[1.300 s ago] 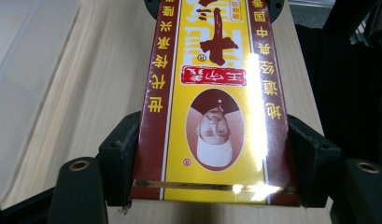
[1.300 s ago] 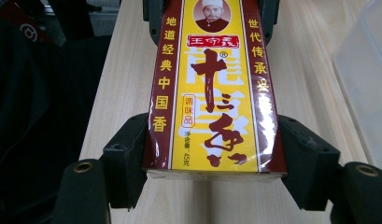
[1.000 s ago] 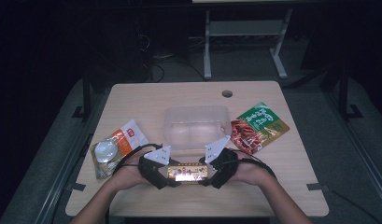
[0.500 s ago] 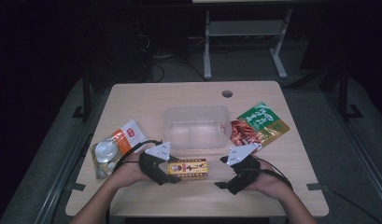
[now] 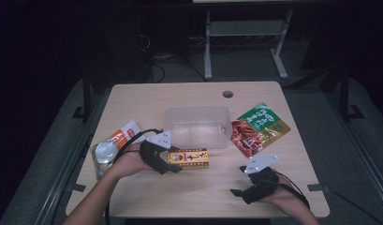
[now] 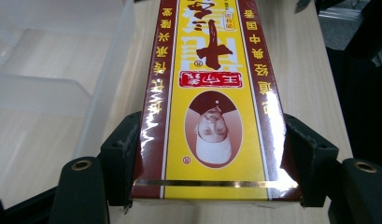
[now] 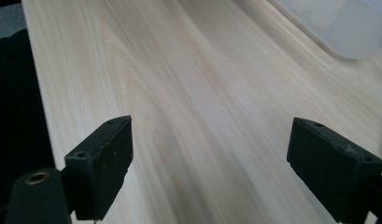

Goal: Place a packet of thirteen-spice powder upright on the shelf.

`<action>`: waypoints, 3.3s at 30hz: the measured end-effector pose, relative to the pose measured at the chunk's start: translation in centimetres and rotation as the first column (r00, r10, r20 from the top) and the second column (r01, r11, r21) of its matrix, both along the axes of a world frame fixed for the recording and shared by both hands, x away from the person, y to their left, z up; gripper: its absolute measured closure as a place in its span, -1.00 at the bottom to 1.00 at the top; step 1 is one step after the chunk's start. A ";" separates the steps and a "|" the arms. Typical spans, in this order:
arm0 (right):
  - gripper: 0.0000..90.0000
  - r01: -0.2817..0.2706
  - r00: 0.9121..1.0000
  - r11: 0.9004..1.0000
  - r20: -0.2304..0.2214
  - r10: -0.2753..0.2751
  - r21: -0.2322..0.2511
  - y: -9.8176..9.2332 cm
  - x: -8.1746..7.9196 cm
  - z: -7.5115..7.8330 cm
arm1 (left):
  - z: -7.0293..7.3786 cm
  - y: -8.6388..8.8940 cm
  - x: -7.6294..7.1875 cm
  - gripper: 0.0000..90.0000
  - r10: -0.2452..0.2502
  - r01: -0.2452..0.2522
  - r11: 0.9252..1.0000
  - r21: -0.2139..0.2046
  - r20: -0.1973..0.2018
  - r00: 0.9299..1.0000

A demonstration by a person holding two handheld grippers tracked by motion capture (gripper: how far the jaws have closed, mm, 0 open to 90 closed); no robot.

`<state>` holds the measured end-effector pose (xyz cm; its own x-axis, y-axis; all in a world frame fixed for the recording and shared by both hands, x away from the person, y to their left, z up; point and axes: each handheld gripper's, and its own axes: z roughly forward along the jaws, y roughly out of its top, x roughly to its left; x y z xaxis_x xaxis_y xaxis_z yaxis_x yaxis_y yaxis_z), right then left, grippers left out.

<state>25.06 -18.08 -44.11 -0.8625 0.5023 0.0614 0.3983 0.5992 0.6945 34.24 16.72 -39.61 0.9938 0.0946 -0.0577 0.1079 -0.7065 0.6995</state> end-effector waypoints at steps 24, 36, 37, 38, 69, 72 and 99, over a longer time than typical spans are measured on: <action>-0.68 -0.018 1.000 1.000 -0.005 0.018 0.006 0.2 -0.4 -0.6 | 3.4 -2.7 7.1 -0.30 0.011 -0.013 0.999 0.041 0.045 0.999; -0.68 -0.032 0.999 0.999 0.009 0.032 0.003 0.2 -0.1 -0.6 | 3.9 -3.9 10.5 -0.30 0.037 -0.039 0.998 0.046 0.051 0.998; -0.68 -0.032 0.999 0.999 0.009 0.032 0.003 0.2 -0.1 -0.6 | 3.9 -4.1 10.7 -0.30 0.037 -0.040 0.998 0.052 0.054 0.998; -0.68 -0.032 0.999 0.999 0.009 0.032 0.004 0.3 -0.1 -0.6 | 3.9 -4.4 11.0 -0.30 0.039 -0.042 0.998 0.053 0.052 0.998; -0.68 -0.039 0.999 0.999 0.019 0.038 0.012 0.0 0.0 -0.5 | 2.5 -9.0 13.7 -0.31 0.037 -0.039 0.996 0.075 0.022 0.999; -0.68 -0.037 0.999 0.999 0.018 0.037 0.013 0.0 0.0 -0.5 | 2.6 -9.1 13.7 -0.31 0.039 -0.040 0.997 0.062 0.019 0.999; -0.68 -0.039 0.999 0.999 0.011 0.039 0.020 -0.1 -0.1 -0.5 | 4.1 -10.9 14.6 -0.31 0.042 -0.041 0.998 -0.039 0.017 0.999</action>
